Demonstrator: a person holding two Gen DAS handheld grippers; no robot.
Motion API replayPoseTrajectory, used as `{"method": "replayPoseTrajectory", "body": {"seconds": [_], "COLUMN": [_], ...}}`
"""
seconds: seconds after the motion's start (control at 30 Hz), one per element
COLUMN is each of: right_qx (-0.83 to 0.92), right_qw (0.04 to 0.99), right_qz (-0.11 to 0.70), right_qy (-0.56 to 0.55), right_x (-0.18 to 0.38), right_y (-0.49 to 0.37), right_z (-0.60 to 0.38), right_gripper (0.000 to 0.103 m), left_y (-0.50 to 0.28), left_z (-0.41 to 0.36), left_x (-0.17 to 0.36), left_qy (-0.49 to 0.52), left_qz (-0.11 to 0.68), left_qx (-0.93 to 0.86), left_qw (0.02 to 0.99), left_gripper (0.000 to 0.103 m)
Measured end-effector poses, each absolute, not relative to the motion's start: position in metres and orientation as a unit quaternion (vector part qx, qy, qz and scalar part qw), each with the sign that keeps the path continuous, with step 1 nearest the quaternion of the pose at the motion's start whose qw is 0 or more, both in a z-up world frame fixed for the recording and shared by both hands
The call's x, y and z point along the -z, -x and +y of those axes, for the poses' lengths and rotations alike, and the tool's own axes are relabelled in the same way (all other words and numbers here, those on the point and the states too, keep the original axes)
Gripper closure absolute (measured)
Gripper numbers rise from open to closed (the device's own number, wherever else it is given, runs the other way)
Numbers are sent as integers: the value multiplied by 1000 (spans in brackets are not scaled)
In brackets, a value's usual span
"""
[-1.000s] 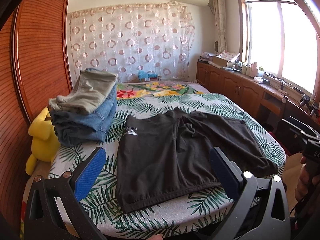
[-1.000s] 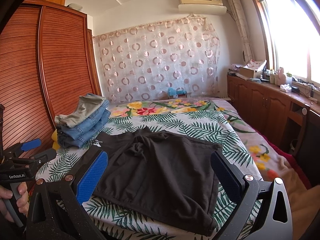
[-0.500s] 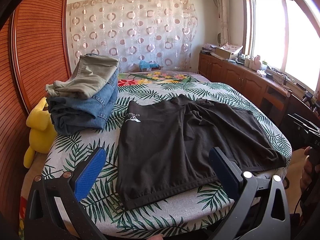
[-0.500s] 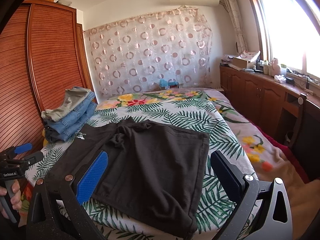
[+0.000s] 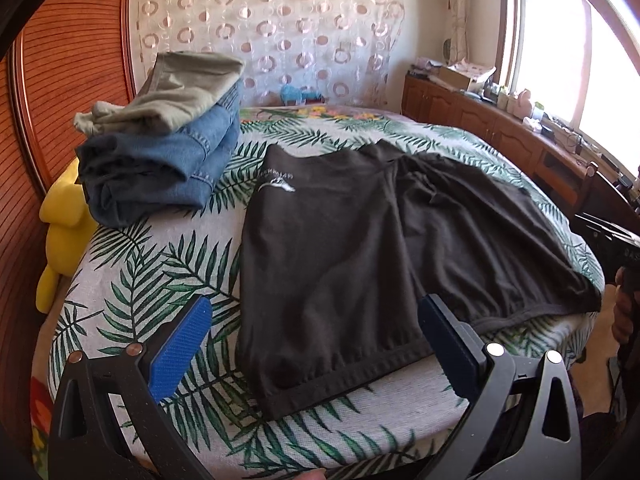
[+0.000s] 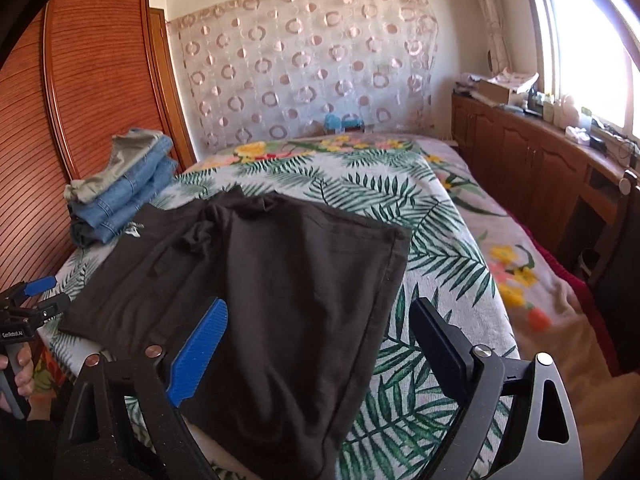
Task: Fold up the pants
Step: 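Lower the right tool onto the black pants waistband and close it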
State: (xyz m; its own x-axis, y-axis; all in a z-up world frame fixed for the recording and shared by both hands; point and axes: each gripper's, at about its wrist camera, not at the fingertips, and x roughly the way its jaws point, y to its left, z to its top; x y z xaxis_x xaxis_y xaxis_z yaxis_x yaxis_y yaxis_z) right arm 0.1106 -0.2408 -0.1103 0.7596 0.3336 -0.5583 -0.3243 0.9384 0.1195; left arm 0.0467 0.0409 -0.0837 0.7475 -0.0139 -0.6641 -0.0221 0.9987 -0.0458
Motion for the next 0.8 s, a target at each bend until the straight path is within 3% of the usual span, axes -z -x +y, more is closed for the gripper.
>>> {"method": "replayPoseTrajectory", "body": {"seconds": [0.57,0.63,0.8], "right_qx": [-158,-147,-136], "right_qw": [915,914,914], "right_qz": [371,378,382], "right_qy": [-12,-5,-3], "right_x": [86,85,87], "right_y": [-185,-190,-195], "right_z": [-260,-260,-243], "right_gripper": [51,60,68], "left_y": [-58,-58,-58], "left_z": [57,57,57], "left_x": [106,108,112], "left_qy": [19,21,21], "left_qz": [394,397,401], "left_qx": [-14,-13,-12], "left_qw": [919,917,916], "left_gripper": [0,0,0]}}
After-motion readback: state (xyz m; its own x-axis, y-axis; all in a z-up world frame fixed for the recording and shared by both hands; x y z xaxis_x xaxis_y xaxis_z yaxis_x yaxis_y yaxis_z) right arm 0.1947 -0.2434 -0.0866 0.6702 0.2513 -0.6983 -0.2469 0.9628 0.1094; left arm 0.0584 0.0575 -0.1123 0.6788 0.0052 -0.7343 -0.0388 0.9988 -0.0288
